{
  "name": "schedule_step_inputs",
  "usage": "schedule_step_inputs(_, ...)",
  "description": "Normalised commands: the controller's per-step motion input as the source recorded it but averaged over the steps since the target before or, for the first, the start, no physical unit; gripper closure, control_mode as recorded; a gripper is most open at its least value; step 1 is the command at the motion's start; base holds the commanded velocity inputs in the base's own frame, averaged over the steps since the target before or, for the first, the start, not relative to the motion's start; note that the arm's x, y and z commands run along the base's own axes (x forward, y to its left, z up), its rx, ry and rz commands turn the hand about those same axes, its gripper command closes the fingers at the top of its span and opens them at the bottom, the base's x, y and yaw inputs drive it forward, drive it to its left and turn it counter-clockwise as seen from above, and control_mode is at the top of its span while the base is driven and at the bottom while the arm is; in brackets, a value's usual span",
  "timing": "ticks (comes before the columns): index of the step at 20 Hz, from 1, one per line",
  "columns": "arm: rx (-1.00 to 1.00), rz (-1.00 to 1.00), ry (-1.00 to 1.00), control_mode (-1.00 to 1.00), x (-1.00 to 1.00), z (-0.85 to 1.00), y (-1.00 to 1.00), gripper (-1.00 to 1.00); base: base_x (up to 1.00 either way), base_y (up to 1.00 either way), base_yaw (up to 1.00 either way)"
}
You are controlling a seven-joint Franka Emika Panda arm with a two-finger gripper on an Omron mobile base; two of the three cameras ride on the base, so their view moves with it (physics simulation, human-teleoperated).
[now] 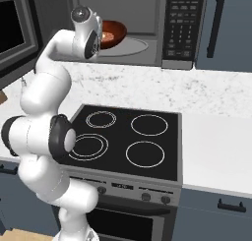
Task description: Open the microwave, place the bowl with waffle inside the microwave, then close the microwave door and turn it on.
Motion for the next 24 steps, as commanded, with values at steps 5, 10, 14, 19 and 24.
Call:
schedule_step_inputs(5,0.0,0.0,0.0,-1.0,0.71,-0.04,0.0,1.0,0.0,0.0,0.0)
schedule_step_inputs(10,0.0,0.0,0.0,-1.0,0.25,-0.01,0.0,-1.0,0.0,0.0,0.0)
schedule_step_inputs(14,0.0,0.0,-0.04,-1.0,0.24,-0.08,0.0,-1.0,0.0,0.0,0.0)
schedule_step_inputs(19,0.0,0.0,-0.33,-1.0,-0.15,-0.01,0.0,-1.0,0.0,0.0,0.0)
schedule_step_inputs(24,0.0,0.01,-0.71,-1.0,-0.98,0.03,-0.07,-1.0,0.0,0.0,0.0)
